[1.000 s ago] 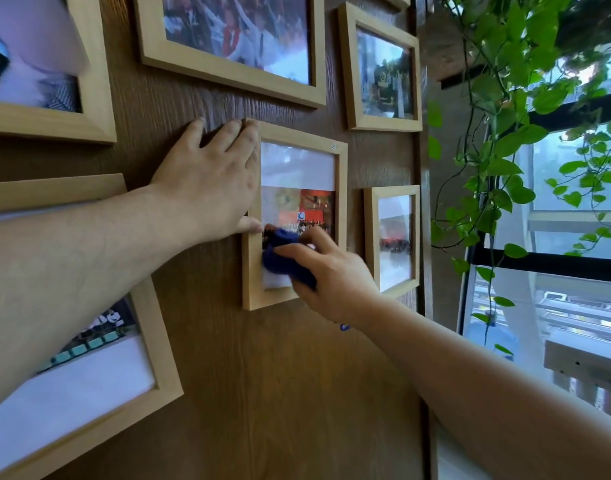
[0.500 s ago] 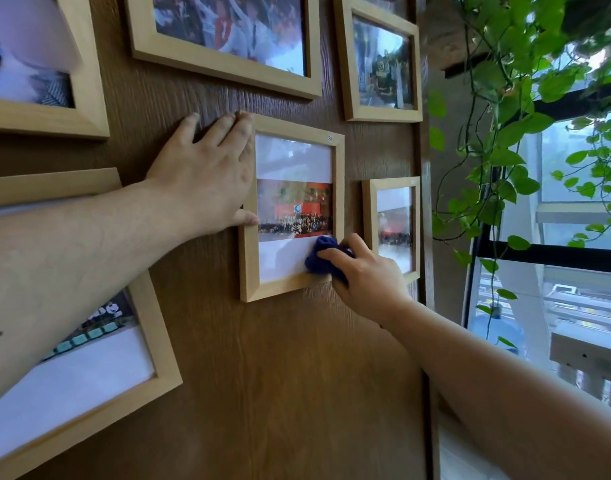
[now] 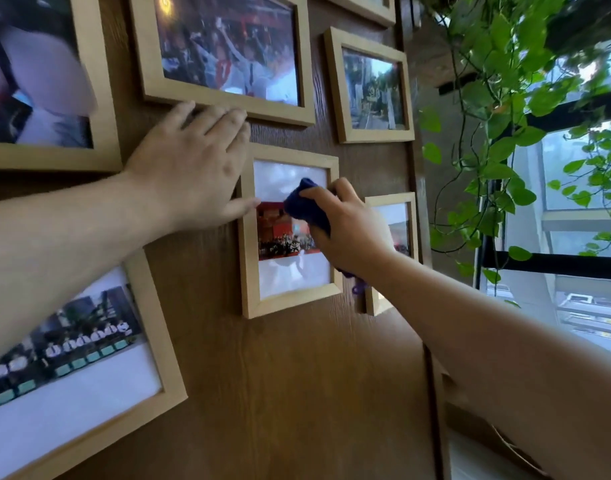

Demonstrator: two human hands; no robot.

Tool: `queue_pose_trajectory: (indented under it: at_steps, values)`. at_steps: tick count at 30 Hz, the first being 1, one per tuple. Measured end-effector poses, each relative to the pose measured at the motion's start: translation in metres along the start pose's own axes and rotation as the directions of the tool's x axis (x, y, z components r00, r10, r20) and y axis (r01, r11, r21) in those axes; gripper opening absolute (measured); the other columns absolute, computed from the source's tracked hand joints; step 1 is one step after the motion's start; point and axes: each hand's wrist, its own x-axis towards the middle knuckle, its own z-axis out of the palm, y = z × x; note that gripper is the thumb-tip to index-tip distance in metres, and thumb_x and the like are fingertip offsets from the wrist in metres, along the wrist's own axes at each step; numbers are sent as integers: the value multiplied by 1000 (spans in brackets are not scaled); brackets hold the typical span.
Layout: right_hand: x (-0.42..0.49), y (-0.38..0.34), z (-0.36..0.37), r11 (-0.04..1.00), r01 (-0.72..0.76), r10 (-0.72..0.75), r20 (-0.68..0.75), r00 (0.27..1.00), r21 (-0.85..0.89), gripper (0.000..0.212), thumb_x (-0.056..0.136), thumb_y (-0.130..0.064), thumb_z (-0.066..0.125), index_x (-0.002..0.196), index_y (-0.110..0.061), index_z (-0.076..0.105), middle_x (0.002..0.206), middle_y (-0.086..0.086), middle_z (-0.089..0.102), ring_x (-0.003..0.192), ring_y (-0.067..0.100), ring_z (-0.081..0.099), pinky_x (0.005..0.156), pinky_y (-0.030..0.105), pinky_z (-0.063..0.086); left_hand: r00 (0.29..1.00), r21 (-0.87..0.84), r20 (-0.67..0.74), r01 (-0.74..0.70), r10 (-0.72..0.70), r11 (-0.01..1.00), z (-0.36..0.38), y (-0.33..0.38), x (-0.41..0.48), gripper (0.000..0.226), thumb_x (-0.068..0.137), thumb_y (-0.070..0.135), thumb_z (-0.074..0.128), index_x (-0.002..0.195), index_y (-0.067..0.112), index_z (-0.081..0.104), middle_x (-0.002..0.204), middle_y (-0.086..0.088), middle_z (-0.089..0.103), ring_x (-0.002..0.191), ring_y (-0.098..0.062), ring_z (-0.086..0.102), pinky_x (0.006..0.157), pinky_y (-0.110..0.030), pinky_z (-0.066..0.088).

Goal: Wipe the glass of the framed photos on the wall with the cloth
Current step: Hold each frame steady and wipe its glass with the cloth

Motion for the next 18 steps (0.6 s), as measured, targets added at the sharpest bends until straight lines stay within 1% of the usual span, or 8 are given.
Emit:
queue_pose_trajectory:
  at_steps: [3,5,7,9,11,14,16,18]
  values:
    - [40,-11,-13,1000,0,2,-78,997,30,43,85,-29,57,127,-26,47,113,4,49,74,24,55,54,34,48,997,16,-71,24,-23,1000,-19,-31,10,90,79,63,39,138,-4,29,146,-27,34,135,-39,30,110,-54,28]
    - [72,-19,-20,998,19,-10,-143,990,63,44,85,-31,57,127,-27,47,114,4,49,76,22,53,55,31,43,994,54,-82,74,-69,996,-28,-53,18,89,79,62,42,139,-2,29,147,-27,33,136,-39,30,110,-52,28]
    - [101,-26,-26,996,51,-37,-187,982,72,45,85,-34,56,128,-28,45,113,3,49,74,19,51,52,26,38,992,93,-72,114,-108,989,-35,-70,24,91,78,64,41,141,0,28,149,-24,32,137,-37,28,112,-50,26]
    - [131,-32,-33,994,83,-65,-238,969,68,44,85,-36,54,127,-29,45,113,3,49,72,16,48,49,20,29,989,115,-49,144,-139,983,-43,-82,29,95,76,71,32,142,3,27,150,-21,31,138,-35,27,113,-49,26]
    - [157,-38,-38,991,105,-78,-284,956,81,43,84,-36,54,126,-29,46,113,4,50,71,14,44,48,17,22,986,132,-6,163,-164,978,-49,-90,33,104,70,77,15,144,5,24,152,-17,29,140,-31,24,114,-49,24]
    - [191,-48,-44,985,132,-89,-326,941,111,43,84,-36,53,125,-29,45,113,4,49,72,12,42,48,17,23,980,164,43,183,-192,969,-49,-97,37,114,61,81,-3,145,7,20,154,-15,26,142,-29,20,115,-49,22]
    - [210,-55,-45,981,142,-89,-341,936,134,44,83,-35,55,126,-31,43,112,2,48,73,11,43,48,18,25,982,190,37,177,-188,966,-43,-103,38,114,63,81,-3,144,6,22,153,-15,28,141,-29,21,115,-50,23]
    - [227,-65,-46,977,145,-81,-358,930,154,44,82,-33,55,125,-30,44,106,0,45,70,12,46,46,20,29,983,203,24,174,-183,964,-38,-109,40,111,66,83,4,143,5,24,151,-14,29,141,-29,21,114,-52,24]
